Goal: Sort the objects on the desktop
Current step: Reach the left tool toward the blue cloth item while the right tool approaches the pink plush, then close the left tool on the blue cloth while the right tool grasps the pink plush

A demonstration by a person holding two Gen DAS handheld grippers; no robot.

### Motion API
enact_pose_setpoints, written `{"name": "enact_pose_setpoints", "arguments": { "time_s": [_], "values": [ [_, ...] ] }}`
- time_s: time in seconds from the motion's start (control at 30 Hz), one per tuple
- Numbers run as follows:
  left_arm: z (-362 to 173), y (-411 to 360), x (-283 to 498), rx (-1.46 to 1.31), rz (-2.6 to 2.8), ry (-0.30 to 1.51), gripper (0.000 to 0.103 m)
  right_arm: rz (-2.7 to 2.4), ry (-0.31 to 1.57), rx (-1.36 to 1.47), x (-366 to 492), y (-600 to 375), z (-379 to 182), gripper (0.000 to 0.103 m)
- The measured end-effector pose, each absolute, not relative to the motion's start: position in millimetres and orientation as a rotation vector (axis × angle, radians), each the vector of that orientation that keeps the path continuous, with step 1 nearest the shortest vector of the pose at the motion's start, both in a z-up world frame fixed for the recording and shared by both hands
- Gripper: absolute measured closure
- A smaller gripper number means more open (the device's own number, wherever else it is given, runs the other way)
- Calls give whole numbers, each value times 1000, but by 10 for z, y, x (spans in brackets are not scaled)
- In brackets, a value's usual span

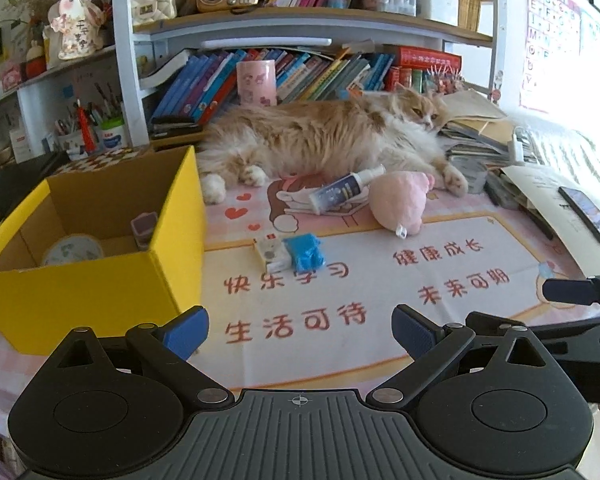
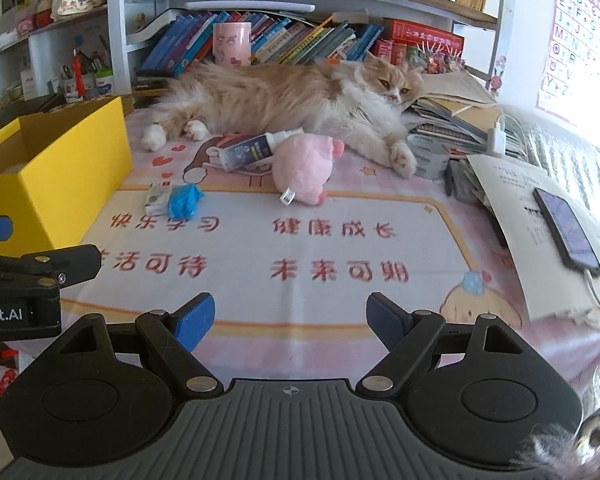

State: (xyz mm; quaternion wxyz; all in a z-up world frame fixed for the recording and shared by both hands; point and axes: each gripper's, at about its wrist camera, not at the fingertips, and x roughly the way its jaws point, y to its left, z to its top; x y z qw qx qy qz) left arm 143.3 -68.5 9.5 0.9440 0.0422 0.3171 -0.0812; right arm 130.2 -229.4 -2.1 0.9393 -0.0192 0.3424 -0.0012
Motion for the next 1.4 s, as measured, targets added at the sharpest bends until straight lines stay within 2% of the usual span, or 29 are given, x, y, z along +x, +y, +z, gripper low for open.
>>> {"name": "enact_pose_setpoints", "arguments": {
  "time_s": [0.6,1.4],
  "values": [
    [78,-1142,1789,133,-60,671,3,97,720,8,1964,-2843,-80,21],
    [-150,-1279,2407,157,-25,685,4,139,740,64,2562,-3050,-160,21]
  ]
}}
